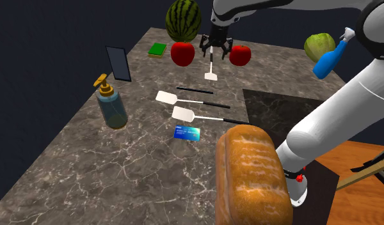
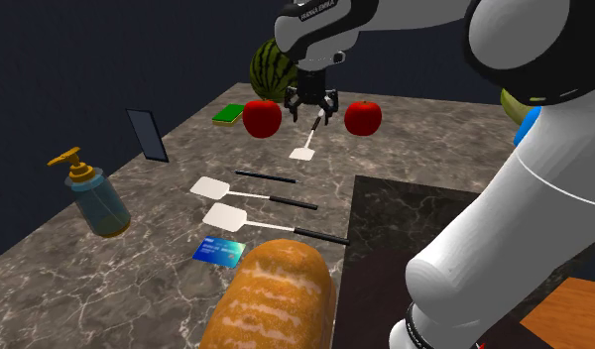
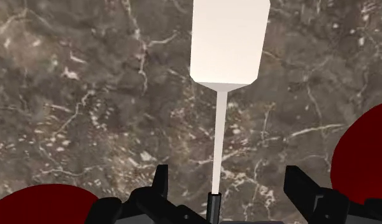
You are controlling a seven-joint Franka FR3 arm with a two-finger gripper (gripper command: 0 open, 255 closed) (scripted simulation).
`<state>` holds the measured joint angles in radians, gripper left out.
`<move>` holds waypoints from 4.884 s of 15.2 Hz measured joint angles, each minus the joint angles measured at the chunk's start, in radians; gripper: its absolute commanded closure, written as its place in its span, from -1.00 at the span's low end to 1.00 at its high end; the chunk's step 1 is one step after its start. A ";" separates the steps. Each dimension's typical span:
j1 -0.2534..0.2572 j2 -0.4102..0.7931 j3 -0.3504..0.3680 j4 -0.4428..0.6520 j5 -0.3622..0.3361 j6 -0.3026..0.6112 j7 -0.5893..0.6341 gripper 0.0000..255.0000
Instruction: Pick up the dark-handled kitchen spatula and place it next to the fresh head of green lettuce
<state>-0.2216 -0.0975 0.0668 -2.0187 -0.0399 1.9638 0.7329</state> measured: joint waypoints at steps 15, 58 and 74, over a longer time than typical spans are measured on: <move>-0.008 0.052 -0.006 -0.050 -0.007 0.109 0.024 1.00; -0.007 0.041 -0.005 0.370 -0.001 -0.322 0.007 1.00; -0.061 -0.081 -0.070 0.357 0.000 -0.426 -0.116 1.00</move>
<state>-0.2823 -0.1786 -0.0037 -1.6618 -0.0395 1.5375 0.6171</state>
